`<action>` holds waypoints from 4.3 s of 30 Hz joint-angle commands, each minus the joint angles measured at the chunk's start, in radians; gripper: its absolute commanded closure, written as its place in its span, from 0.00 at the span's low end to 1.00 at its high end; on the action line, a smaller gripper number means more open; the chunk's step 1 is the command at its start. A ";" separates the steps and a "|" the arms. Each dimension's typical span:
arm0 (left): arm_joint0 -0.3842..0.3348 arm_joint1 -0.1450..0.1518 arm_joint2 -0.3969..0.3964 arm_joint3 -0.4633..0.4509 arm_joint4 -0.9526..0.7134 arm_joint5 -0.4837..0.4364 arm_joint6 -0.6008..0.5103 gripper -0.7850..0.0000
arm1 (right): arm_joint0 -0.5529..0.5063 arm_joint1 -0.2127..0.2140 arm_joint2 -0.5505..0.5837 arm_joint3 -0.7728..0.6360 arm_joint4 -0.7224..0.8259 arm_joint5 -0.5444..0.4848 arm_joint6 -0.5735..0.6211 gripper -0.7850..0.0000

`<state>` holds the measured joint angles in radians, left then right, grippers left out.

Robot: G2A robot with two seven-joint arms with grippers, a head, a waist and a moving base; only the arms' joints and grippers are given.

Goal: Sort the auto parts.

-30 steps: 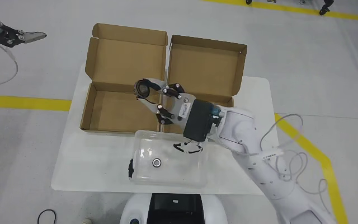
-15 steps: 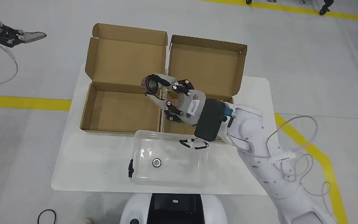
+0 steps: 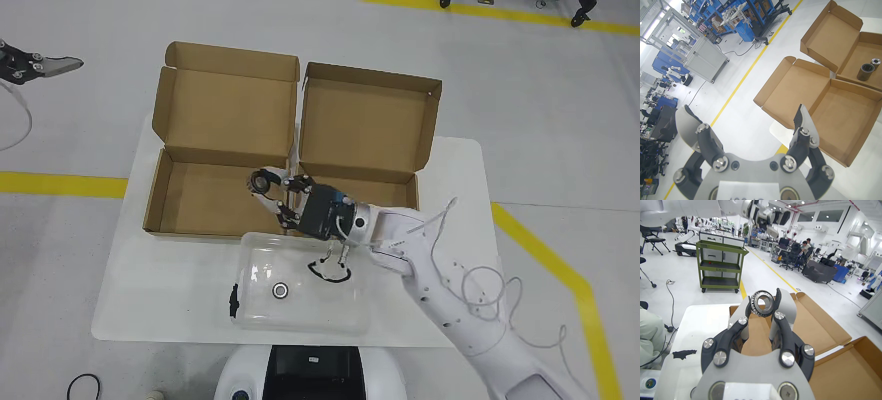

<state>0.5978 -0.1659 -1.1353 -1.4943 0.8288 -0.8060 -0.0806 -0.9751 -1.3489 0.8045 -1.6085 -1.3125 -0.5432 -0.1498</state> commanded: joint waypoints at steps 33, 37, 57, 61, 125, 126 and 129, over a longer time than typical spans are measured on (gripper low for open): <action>0.000 0.000 0.000 0.000 0.000 0.000 0.000 0.00 | 0.351 -0.276 -0.339 0.612 0.118 0.161 0.448 1.00; 0.000 0.000 0.000 0.000 0.000 0.000 0.000 0.00 | 0.385 -0.317 -0.362 0.697 0.155 0.147 0.498 1.00; 0.000 0.000 0.000 0.000 0.000 0.000 0.000 0.00 | 0.482 -0.480 -0.421 1.003 0.178 0.139 0.510 0.54; 0.000 0.000 0.000 0.000 0.000 0.000 0.000 0.00 | 0.492 -0.491 -0.413 1.021 0.172 0.128 0.469 0.54; 0.000 0.000 0.000 0.000 0.000 0.000 0.000 0.00 | -0.289 -0.035 0.055 -0.020 -0.419 -0.413 0.376 0.41; 0.000 0.000 0.000 0.000 0.000 0.000 0.000 0.00 | -0.281 -0.037 0.045 -0.003 -0.419 -0.406 0.375 0.40; 0.000 0.000 0.000 0.000 0.000 0.000 0.000 0.00 | -0.254 -0.044 0.018 0.046 -0.413 -0.382 0.379 0.39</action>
<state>0.5978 -0.1659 -1.1353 -1.4943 0.8288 -0.8060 -0.0806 -1.2368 -1.3906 0.8292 -1.5772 -1.7274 -0.9345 0.2248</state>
